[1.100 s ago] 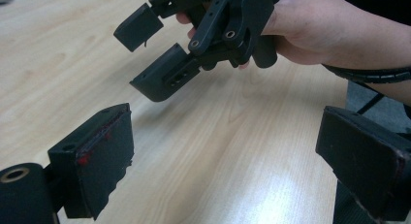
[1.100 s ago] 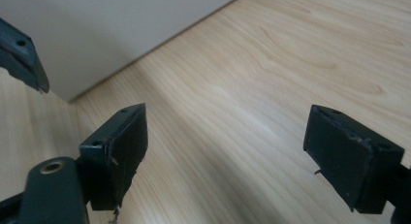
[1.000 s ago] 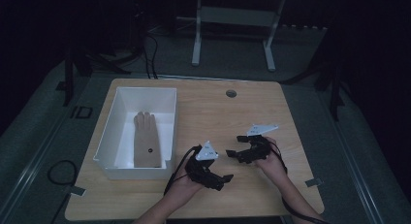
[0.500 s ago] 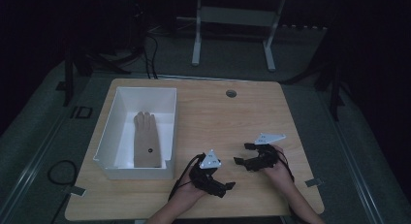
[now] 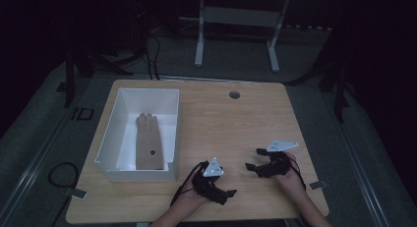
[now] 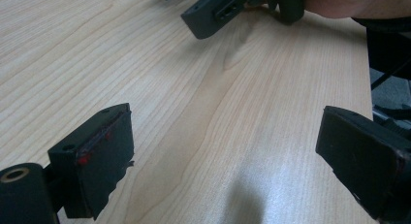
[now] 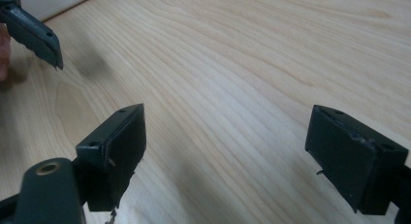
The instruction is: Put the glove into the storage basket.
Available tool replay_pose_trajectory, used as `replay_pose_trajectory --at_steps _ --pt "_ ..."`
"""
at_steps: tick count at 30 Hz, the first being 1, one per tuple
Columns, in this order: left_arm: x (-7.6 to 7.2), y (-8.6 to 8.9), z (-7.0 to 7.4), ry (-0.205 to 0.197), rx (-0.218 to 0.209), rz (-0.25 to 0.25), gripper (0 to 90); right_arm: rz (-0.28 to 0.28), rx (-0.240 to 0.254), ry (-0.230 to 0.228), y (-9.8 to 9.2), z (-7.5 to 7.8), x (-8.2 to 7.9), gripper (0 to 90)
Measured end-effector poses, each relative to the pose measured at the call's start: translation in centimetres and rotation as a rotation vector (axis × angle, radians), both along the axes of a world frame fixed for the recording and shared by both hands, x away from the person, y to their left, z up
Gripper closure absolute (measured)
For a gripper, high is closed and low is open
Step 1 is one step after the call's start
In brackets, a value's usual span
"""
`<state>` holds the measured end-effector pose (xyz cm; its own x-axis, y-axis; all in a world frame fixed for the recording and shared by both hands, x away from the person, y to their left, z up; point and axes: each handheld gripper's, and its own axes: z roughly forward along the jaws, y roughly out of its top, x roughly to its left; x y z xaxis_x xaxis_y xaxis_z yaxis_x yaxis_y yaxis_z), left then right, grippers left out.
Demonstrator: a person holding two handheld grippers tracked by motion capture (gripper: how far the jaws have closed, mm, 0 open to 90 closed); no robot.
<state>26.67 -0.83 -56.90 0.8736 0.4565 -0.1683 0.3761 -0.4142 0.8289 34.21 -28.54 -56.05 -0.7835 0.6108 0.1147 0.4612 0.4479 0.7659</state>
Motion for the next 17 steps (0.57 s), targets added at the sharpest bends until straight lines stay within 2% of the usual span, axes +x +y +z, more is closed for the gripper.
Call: replay_pose_trajectory --at_steps 3,6,9,14,17 --pt "-0.02 0.0 -0.08 -0.008 0.01 -0.003 7.1 -0.008 -0.013 -0.003 -0.34 -0.2 -0.14 14.3" --pt "-0.17 0.06 0.11 -0.042 0.01 0.0 7.1 -0.014 -0.034 -0.023 -0.7 -0.3 -0.5 14.3" --pt "-0.19 0.14 0.06 -0.038 -0.006 0.0 7.0 -0.021 -0.013 -0.026 -0.84 -0.25 -0.54 14.2" --pt "-0.26 0.09 -0.18 -0.04 0.0 -0.005 7.0 -0.035 -0.011 -0.024 -0.95 -0.26 -0.42 14.2" --pt "-0.23 0.2 -0.14 -0.038 -0.015 0.0 7.1 -0.04 -0.011 -0.016 -0.94 -0.28 -0.34 14.2"
